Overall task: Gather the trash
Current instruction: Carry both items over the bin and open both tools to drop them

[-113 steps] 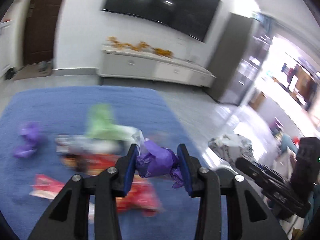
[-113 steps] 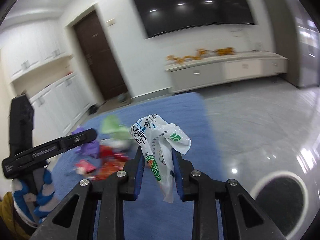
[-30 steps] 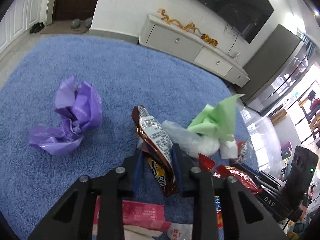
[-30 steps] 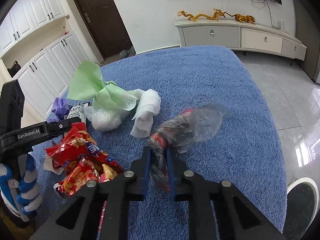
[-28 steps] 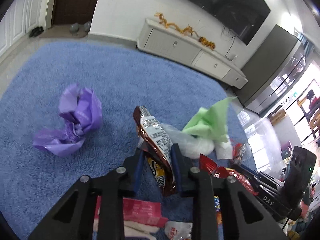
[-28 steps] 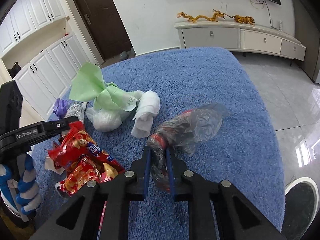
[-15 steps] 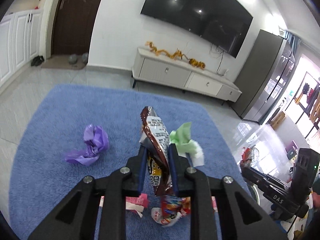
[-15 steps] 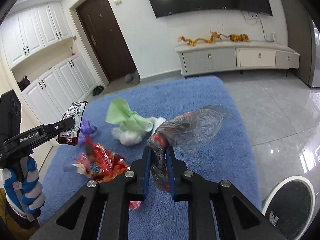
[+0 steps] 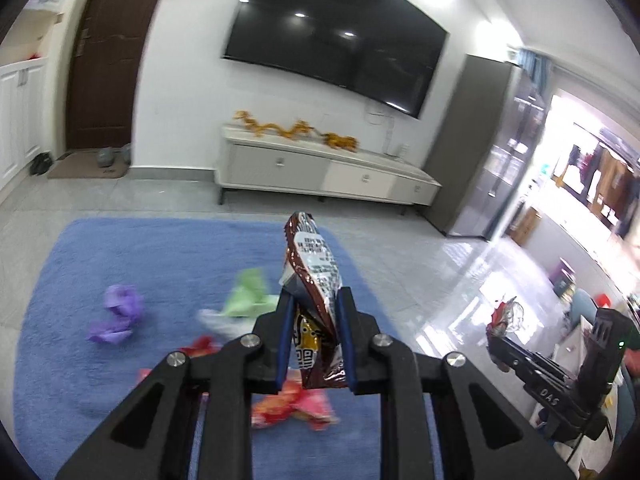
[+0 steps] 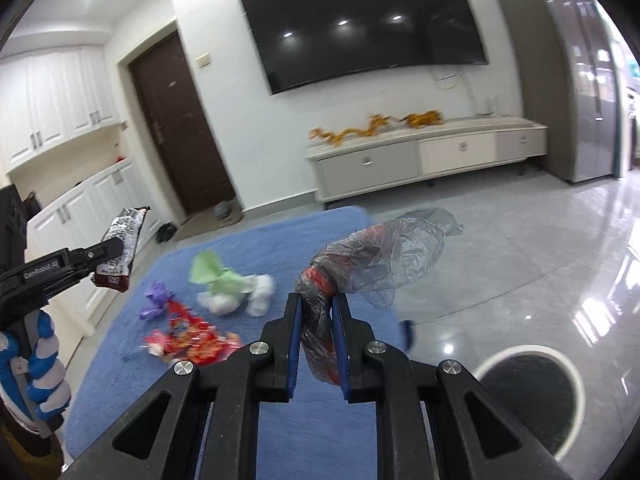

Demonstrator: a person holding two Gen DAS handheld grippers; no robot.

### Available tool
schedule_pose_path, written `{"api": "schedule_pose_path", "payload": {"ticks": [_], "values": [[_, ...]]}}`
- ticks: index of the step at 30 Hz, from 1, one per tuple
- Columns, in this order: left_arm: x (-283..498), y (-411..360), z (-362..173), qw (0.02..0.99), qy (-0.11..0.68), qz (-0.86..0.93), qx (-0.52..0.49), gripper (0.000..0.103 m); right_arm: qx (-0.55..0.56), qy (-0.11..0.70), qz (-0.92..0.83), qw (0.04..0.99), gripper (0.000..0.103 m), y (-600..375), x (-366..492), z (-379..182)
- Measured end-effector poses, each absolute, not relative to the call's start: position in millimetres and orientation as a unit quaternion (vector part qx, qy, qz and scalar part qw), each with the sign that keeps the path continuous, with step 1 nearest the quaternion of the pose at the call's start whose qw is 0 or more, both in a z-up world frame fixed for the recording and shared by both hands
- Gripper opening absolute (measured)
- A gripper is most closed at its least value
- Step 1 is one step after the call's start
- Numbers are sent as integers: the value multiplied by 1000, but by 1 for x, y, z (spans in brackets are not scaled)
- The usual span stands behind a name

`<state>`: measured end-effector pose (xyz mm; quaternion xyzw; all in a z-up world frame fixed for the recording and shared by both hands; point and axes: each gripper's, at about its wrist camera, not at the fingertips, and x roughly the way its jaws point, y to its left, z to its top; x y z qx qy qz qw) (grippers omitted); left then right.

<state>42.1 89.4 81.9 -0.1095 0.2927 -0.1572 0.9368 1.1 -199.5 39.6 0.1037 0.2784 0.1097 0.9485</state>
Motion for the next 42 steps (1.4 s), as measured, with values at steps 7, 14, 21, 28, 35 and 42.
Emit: {"api": "schedule_pose_path", "payload": {"ticks": [7, 14, 21, 28, 35, 42], "values": [[51, -25, 73, 913, 324, -237, -67, 20, 135, 290, 26, 947, 15, -275, -17, 16], [65, -138, 35, 878, 370, -303, -24, 20, 197, 319, -24, 927, 15, -347, -21, -31], [73, -218, 8, 850, 398, -344, 8, 19, 245, 359, -37, 900, 15, -387, -13, -80], [83, -274, -11, 809, 433, -397, 13, 21, 272, 383, -57, 881, 48, -408, -8, -113], [77, -299, -16, 802, 429, -414, 26, 65, 289, 383, -65, 875, 51, -423, -17, -124], [76, -291, -15, 798, 428, -424, 19, 65, 296, 368, -70, 878, 51, -432, -32, -119]]}}
